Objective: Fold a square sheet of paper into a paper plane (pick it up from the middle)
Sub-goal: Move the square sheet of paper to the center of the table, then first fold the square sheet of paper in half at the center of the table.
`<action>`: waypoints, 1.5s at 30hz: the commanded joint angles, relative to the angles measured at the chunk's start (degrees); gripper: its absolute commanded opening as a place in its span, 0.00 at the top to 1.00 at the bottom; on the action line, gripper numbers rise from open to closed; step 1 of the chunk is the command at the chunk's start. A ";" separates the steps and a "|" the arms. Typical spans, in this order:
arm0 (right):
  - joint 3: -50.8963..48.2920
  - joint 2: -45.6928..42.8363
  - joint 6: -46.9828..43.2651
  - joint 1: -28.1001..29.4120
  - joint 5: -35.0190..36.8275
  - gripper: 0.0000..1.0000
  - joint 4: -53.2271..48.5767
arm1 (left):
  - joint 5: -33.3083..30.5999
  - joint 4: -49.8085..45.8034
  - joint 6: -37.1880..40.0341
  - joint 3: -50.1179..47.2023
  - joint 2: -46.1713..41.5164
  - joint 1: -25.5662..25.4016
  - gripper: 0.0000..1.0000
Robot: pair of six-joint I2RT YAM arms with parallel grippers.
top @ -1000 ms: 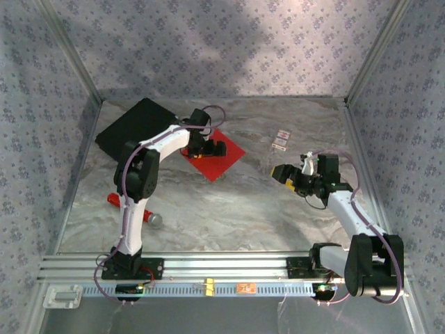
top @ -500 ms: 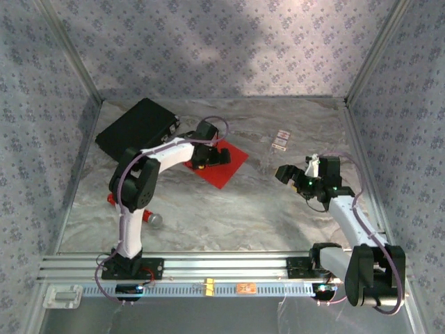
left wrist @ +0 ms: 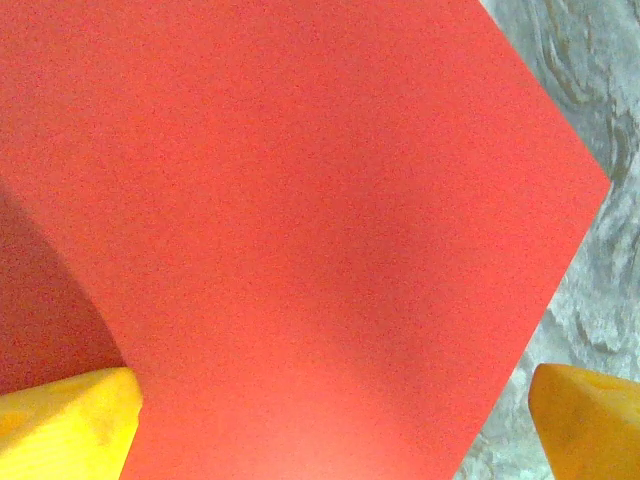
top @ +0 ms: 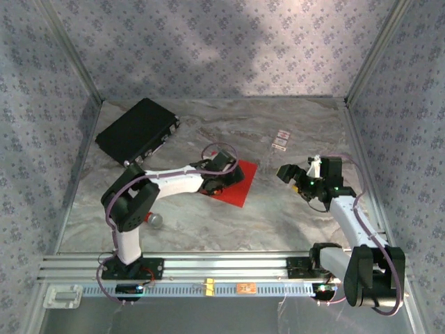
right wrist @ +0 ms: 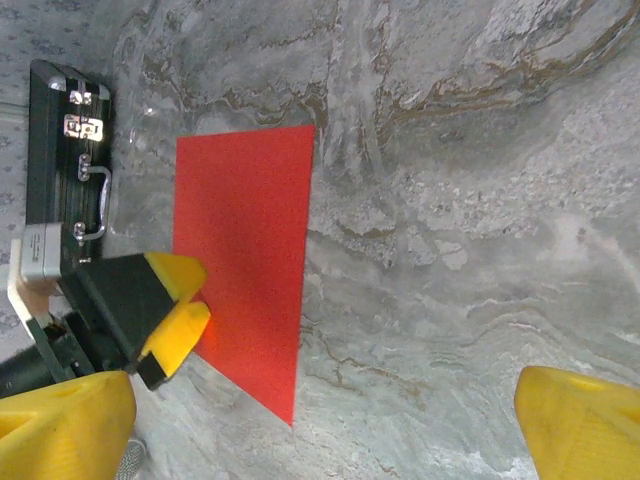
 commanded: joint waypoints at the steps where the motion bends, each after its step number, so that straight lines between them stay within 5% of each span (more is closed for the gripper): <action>1: -0.48 -0.44 -0.24 0.87 -1.49 0.01 1.78 | -5.62 -6.77 0.18 1.68 -1.26 -2.13 0.00; 9: -1.66 -1.65 0.75 1.62 -1.06 0.01 4.49 | -11.61 -13.10 15.24 7.38 -3.39 -0.67 0.00; 15: -1.60 -1.67 1.02 1.83 -2.36 0.01 4.57 | 13.65 -2.71 24.44 6.19 -0.32 7.61 0.00; 25: -1.85 -1.72 0.92 2.81 -2.79 0.01 4.43 | 20.24 -14.55 35.08 17.57 9.26 9.13 0.00; 34: -2.01 -2.11 0.88 3.36 -2.59 0.01 3.82 | 17.61 -16.27 30.30 16.83 11.34 8.98 0.00; 45: -2.15 -2.00 0.39 3.61 -1.98 0.01 3.49 | 8.98 -7.25 9.14 0.14 2.62 4.04 0.00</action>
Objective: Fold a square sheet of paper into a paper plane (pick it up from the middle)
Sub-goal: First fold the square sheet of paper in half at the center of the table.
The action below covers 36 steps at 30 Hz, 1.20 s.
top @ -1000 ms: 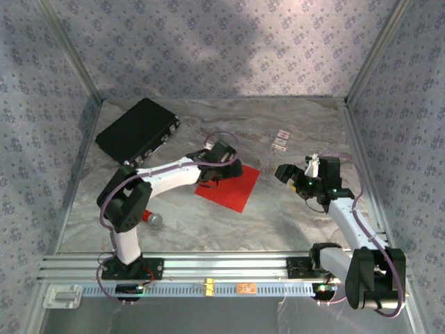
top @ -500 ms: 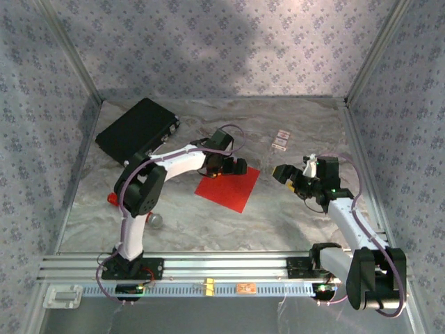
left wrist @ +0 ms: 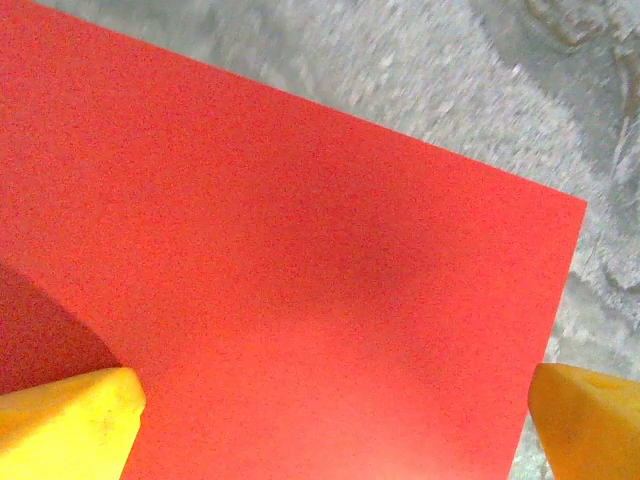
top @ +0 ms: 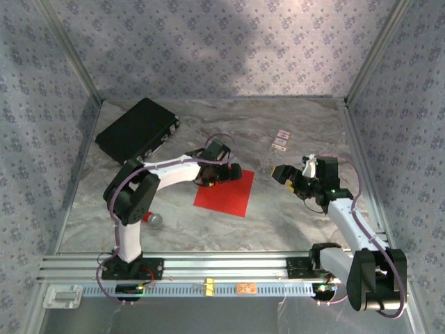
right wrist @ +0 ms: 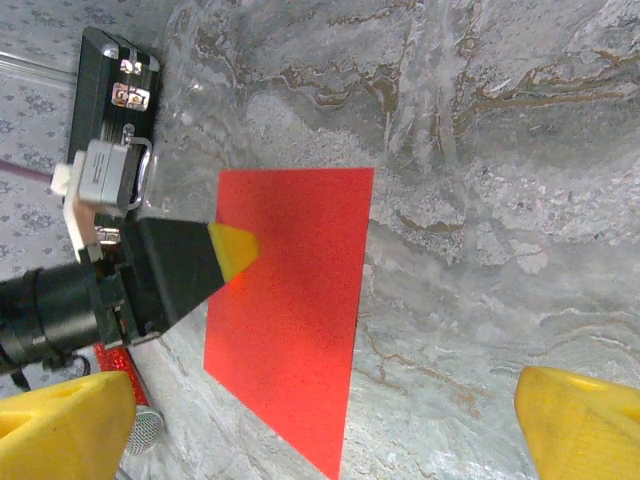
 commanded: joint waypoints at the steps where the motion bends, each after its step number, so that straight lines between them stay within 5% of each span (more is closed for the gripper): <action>1: -0.73 -0.60 -0.16 0.52 -0.23 0.01 -0.85 | -4.03 -2.46 -9.78 -4.77 -0.50 -3.47 0.00; 12: 1.26 1.16 -0.48 1.41 0.91 0.01 -1.28 | -13.40 -5.07 -18.20 -6.90 -4.35 -6.84 0.00; 23: 0.39 1.20 0.40 2.65 6.19 0.01 -1.17 | -16.28 -9.24 -8.31 -1.42 -6.07 -7.27 0.00; 36: 2.89 3.87 -1.07 5.06 2.90 0.01 -2.07 | -13.61 -26.61 0.19 9.53 -1.20 -7.33 0.02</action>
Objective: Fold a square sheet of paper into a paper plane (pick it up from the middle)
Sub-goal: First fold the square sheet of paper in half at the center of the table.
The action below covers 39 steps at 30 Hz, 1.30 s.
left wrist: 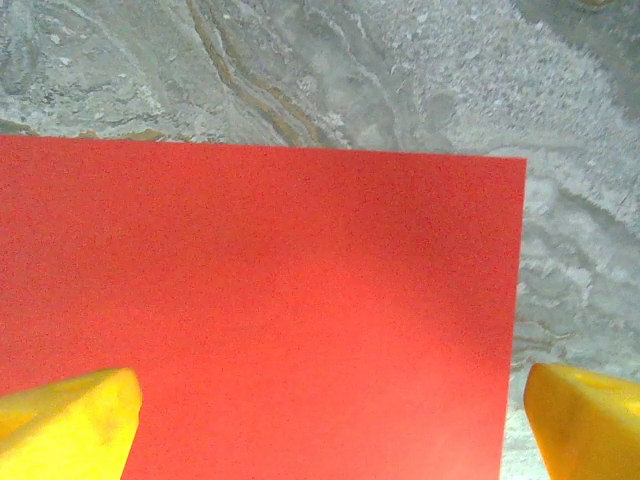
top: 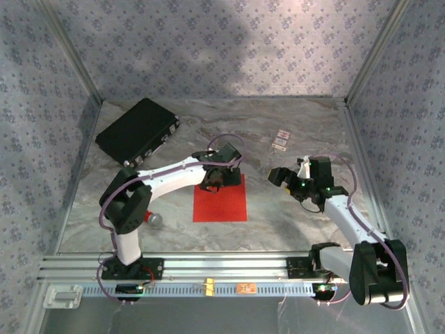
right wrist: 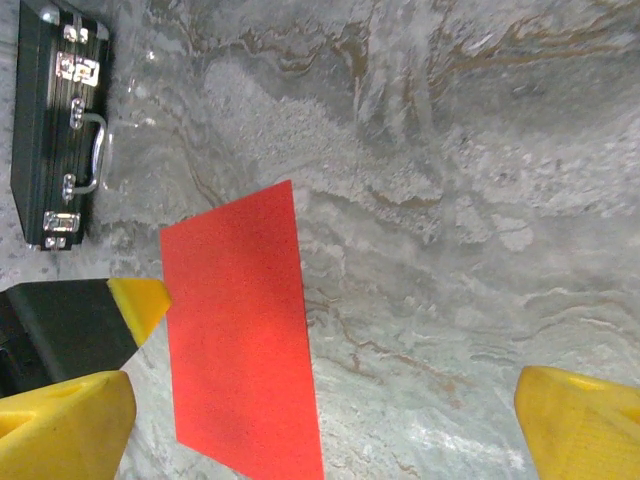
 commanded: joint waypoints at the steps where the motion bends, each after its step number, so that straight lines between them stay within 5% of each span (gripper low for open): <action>1: 2.44 0.74 -1.01 1.49 -0.83 0.01 -1.19 | 1.40 -8.05 3.14 2.54 3.24 -0.32 0.02; 39: 2.32 2.41 -1.36 4.85 2.39 0.01 -1.96 | 6.03 -8.41 0.67 2.30 15.04 -0.77 0.01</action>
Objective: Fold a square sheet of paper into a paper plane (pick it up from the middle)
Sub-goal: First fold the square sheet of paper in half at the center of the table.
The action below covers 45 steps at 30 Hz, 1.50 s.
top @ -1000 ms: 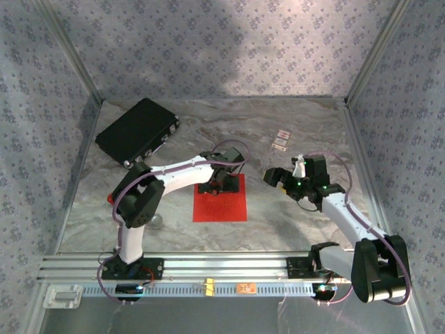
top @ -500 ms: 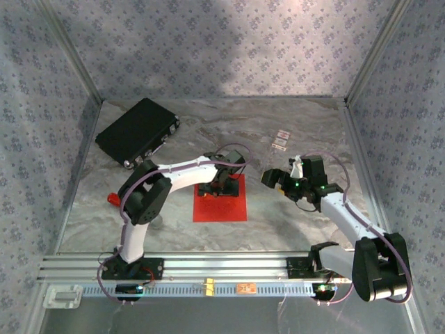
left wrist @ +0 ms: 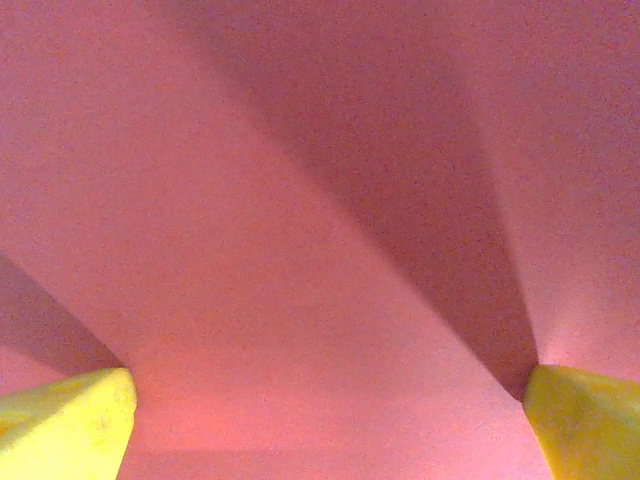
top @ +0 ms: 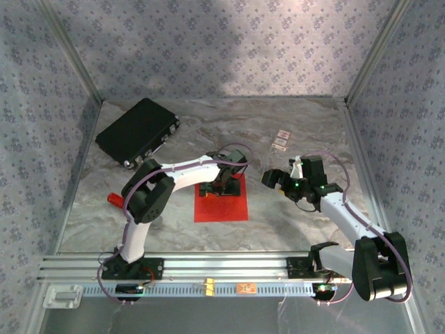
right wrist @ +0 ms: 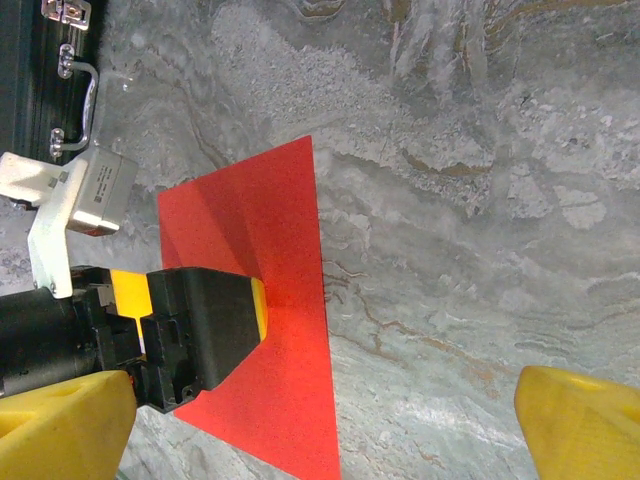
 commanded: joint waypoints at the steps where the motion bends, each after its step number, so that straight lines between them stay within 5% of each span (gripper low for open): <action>1: 1.20 0.30 -1.08 0.15 1.06 0.01 -1.54 | 2.68 1.37 -1.75 -3.84 3.75 -0.53 0.01; 15: 1.41 0.29 -0.87 -0.03 1.70 0.01 -2.04 | 1.91 2.10 -1.34 -4.50 2.97 -0.68 0.08; 30: 2.36 -2.76 -0.33 -0.62 7.02 0.01 -5.25 | 1.83 10.24 0.86 -6.89 -4.20 -0.81 0.52; 34: 1.95 -3.86 0.16 -0.86 10.26 0.01 -6.11 | 2.14 11.48 1.77 -7.27 -6.38 -0.78 0.54; 45: 0.67 -7.61 0.67 -3.87 12.20 0.01 -4.88 | 20.07 31.52 1.98 -16.25 -14.50 2.45 0.58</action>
